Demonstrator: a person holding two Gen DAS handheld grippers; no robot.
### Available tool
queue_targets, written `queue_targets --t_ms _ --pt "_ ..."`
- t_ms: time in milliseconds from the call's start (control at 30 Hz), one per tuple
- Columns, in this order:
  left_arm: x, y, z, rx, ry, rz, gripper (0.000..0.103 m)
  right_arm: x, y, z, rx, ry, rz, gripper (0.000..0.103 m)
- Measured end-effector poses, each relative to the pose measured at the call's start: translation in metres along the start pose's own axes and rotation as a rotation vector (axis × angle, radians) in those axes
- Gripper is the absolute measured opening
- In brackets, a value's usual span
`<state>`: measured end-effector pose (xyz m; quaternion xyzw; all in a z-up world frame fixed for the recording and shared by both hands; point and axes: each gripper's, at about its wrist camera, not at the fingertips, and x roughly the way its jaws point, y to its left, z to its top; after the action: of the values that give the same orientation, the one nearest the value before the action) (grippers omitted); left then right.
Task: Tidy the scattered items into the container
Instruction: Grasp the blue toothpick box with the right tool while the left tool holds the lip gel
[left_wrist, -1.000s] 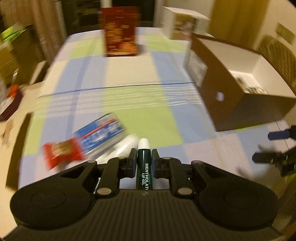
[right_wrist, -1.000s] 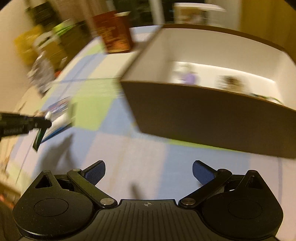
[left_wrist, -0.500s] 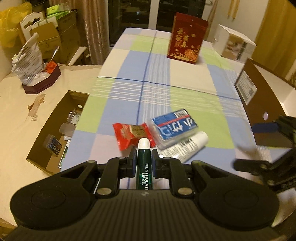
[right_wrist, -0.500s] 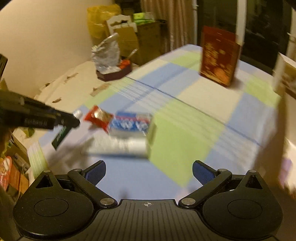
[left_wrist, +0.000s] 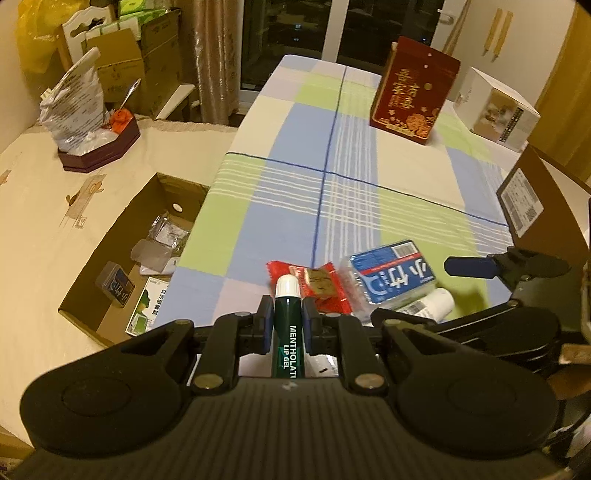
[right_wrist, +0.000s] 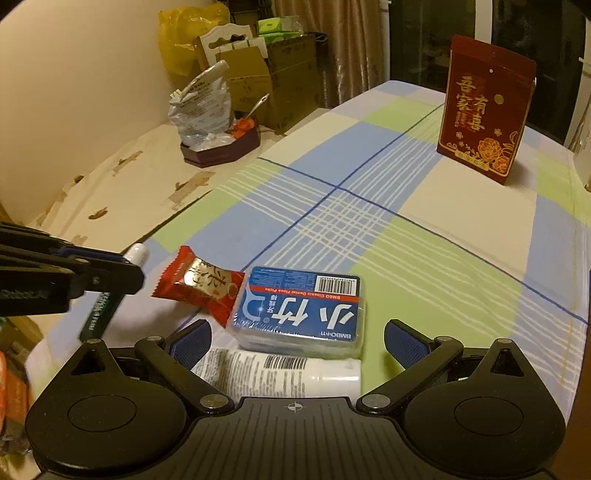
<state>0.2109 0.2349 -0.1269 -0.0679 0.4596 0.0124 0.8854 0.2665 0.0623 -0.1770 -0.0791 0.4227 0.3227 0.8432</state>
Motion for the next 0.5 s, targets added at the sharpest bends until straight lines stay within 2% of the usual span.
queue_targets --t_ms 200,233,267,500 --pt "0.003 0.006 0.0 -0.024 0.004 0.0 0.012 0.013 0.008 -0.004 -0.04 -0.026 -0.03 0.103" --pt "0.003 0.006 0.001 -0.023 0.003 -0.002 0.012 0.014 0.009 -0.005 -0.049 -0.033 -0.037 0.1" --pt "0.003 0.005 0.001 -0.021 0.002 -0.004 0.012 0.016 0.011 -0.005 -0.064 -0.043 -0.046 0.091" --pt "0.003 -0.001 0.003 -0.015 -0.003 -0.02 0.012 0.011 0.01 -0.006 -0.144 -0.088 -0.094 0.09"
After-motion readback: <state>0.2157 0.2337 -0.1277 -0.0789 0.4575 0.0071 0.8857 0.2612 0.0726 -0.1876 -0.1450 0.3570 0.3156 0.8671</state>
